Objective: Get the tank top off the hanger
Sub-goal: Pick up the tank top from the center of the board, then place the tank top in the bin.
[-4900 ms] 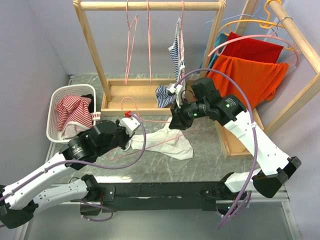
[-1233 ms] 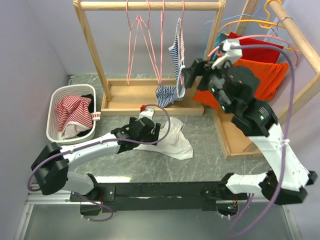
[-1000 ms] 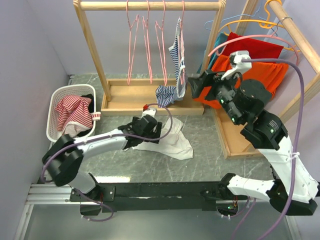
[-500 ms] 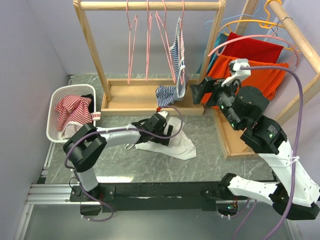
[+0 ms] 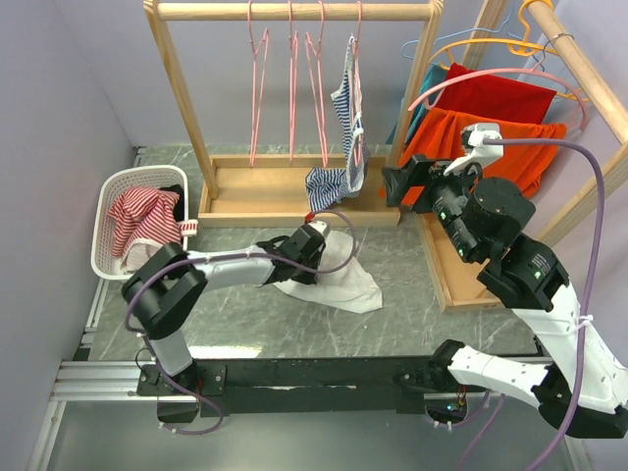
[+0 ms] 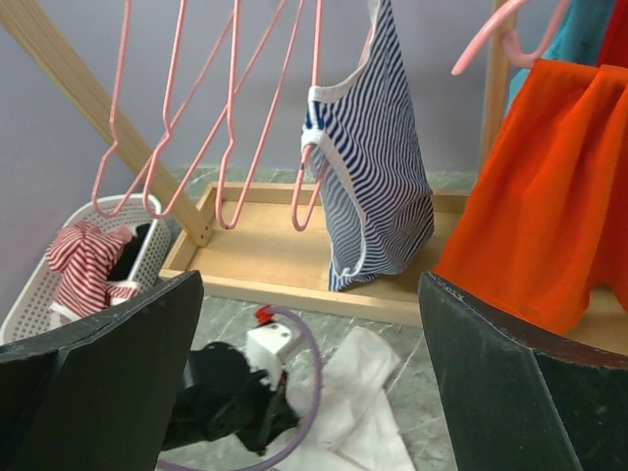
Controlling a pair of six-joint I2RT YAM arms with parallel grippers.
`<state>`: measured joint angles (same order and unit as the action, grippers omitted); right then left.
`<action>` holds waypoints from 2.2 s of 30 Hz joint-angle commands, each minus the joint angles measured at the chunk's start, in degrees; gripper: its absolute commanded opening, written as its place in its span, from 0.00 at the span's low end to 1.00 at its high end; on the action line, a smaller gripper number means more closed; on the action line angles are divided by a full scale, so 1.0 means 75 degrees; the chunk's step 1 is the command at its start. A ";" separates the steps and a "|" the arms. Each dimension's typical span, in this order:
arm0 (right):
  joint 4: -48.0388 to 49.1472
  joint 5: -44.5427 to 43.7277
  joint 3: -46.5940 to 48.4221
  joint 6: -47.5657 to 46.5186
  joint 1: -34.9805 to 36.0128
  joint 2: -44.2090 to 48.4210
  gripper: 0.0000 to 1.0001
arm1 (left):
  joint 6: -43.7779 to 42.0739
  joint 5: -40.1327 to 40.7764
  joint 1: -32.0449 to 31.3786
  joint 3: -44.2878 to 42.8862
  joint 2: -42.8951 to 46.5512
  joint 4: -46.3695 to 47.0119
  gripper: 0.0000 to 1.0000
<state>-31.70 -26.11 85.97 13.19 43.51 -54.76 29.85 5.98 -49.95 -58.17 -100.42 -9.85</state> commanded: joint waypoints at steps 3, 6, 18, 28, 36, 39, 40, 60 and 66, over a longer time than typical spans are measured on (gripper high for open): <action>0.0219 -0.0293 -0.0155 0.0093 -0.0047 -0.0022 0.99 | 0.0391 0.1287 -0.0019 0.0490 0.2928 -0.1228 0.01; 0.0254 -0.0246 -0.0213 0.0116 -0.0059 -0.0058 0.99 | 0.1093 0.2669 0.0190 0.0503 0.4406 -0.2528 0.01; 0.0372 0.0176 -0.0166 0.0304 -0.0106 -0.0280 0.99 | 0.1388 0.5342 0.2298 -0.0821 0.6593 -0.4945 0.01; 0.0266 0.0317 -0.0190 0.0327 -0.0106 -0.0210 0.99 | -0.1283 0.4210 0.6199 -0.1838 0.6067 -0.2438 0.01; 0.0231 0.0446 -0.0283 0.0292 -0.0105 -0.0081 0.99 | -0.1449 0.2686 0.7925 -0.2205 0.4520 -0.1663 0.01; 0.0243 0.0458 -0.0354 0.0280 -0.0106 -0.0058 0.99 | -0.1180 0.2053 0.8102 -0.1703 0.4191 -0.1406 0.01; 0.0231 0.0434 -0.0377 0.0269 -0.0106 -0.0058 0.99 | -0.1109 0.1888 0.8102 -0.1550 0.4156 -0.1290 0.01; 0.0195 0.0106 0.0617 0.0000 -0.0504 -0.1299 1.00 | -0.0874 0.1031 0.8137 -0.1431 0.3416 -0.2038 0.99; 0.0255 0.0141 0.1799 -0.0259 -0.0738 -0.2412 1.00 | -0.0991 0.0682 0.8125 -0.1467 0.4341 -0.2214 0.99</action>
<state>-31.42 -24.36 92.36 13.30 39.16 -69.47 23.24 14.61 10.92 -66.78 -73.19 -25.80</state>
